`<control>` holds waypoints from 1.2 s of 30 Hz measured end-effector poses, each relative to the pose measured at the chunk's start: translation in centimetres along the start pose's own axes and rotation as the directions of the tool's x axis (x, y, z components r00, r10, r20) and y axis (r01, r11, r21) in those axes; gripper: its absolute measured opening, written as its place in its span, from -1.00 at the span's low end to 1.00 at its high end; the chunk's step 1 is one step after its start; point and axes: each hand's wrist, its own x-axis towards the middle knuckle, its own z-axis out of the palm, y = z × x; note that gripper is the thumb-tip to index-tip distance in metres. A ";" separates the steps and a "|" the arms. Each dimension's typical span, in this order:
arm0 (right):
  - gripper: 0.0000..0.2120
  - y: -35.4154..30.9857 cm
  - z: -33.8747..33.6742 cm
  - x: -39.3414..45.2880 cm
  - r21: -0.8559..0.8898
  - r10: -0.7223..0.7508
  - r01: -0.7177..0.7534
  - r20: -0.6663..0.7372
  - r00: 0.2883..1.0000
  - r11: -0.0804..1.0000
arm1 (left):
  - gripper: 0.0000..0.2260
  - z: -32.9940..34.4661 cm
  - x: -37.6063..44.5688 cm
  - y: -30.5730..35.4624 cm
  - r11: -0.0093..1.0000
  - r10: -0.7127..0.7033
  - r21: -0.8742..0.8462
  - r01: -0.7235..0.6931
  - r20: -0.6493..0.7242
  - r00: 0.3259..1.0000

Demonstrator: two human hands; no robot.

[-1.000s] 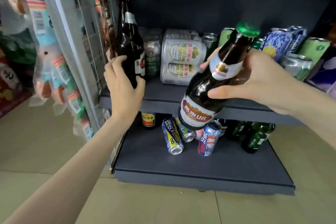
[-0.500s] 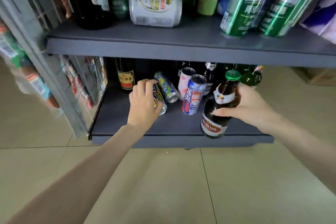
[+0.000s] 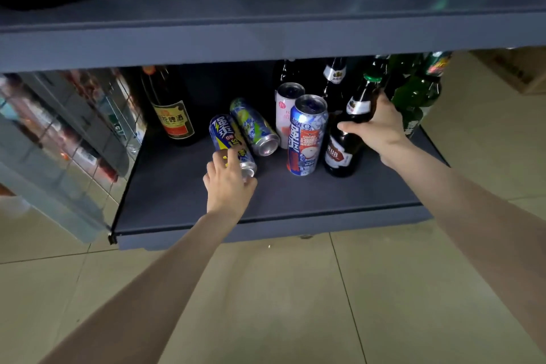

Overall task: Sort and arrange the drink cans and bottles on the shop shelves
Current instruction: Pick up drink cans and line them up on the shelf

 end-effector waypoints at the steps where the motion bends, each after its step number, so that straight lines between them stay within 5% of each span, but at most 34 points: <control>1: -0.25 -0.1 0.3 0.6 -0.012 0.012 -0.012 -0.003 1.000 1.000 | -0.49 0.2 0.2 -0.1 1.000 -0.004 -0.015 0.004 0.004 1.000; 5: -0.17 0.2 0.6 0.8 -0.068 0.049 -0.046 0.031 0.998 0.997 | -0.48 0.4 1.4 0.6 0.942 -0.205 -0.272 0.196 -0.006 0.979; 9: -0.39 0.9 -0.5 -3.3 -0.076 -0.130 0.116 -0.212 0.969 0.990 | -0.28 0.5 5.1 0.5 0.763 -0.536 -0.320 0.562 0.174 0.826; 12: -0.52 0.5 0.9 -7.4 -0.085 -0.346 0.337 -0.166 0.923 0.938 | -0.24 1.0 7.1 0.2 0.773 -0.497 -0.311 0.554 0.247 0.832; 18: -0.33 -2.2 4.4 -5.0 -0.383 -0.523 0.512 0.086 0.848 0.769 | -0.31 0.6 6.4 -1.1 0.680 -0.458 -0.410 0.608 0.410 0.789; 21: -0.30 -3.1 5.9 -3.1 -0.622 -0.426 0.448 0.196 0.883 0.642 | -0.71 -0.4 3.6 -2.0 0.551 -0.416 -0.525 0.649 0.501 0.759; 23: -0.26 -4.0 6.7 -2.4 -0.643 -0.335 0.385 0.207 0.919 0.662 | -0.84 -2.1 1.0 -2.5 0.441 -0.385 -0.554 0.706 0.594 0.707; 26: -0.17 -5.5 6.7 -2.6 -0.544 -0.187 0.264 0.194 0.963 0.796 | -0.80 -5.6 -2.7 -3.6 0.292 -0.314 -0.552 0.781 0.716 0.623; 28: -0.22 -6.1 5.8 -4.5 -0.507 -0.159 0.257 0.229 0.960 0.823 | -0.57 -8.4 -5.5 -4.0 0.253 -0.269 -0.554 0.793 0.747 0.608; 31: -0.28 -6.8 3.2 -9.1 -0.448 -0.088 0.263 0.374 0.923 0.855 | -0.42 -13.8 -9.2 -3.2 0.277 -0.201 -0.497 0.822 0.807 0.555; 36: -0.36 -12.7 -5.9 -15.6 -0.323 0.054 0.170 0.582 0.812 0.931 | -0.26 -26.4 -12.0 1.5 0.456 -0.031 -0.409 0.791 0.880 0.473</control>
